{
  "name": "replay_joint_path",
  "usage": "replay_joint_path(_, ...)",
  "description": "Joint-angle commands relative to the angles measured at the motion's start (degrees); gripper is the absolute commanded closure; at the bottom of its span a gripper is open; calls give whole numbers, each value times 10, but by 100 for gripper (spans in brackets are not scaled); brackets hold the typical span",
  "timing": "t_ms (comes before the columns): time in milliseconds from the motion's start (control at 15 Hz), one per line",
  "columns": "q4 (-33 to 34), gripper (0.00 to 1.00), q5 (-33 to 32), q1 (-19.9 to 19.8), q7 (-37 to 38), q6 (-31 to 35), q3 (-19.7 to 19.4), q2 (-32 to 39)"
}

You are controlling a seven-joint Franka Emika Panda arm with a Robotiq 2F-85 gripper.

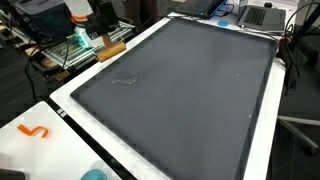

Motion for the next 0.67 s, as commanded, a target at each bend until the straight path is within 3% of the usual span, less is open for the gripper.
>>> replay_joint_path(0, -3, 75, -12, 15, 25, -6, 6, -33)
replay_joint_path(600, 4, 75, -35, 35, 84, -43, 41, -80)
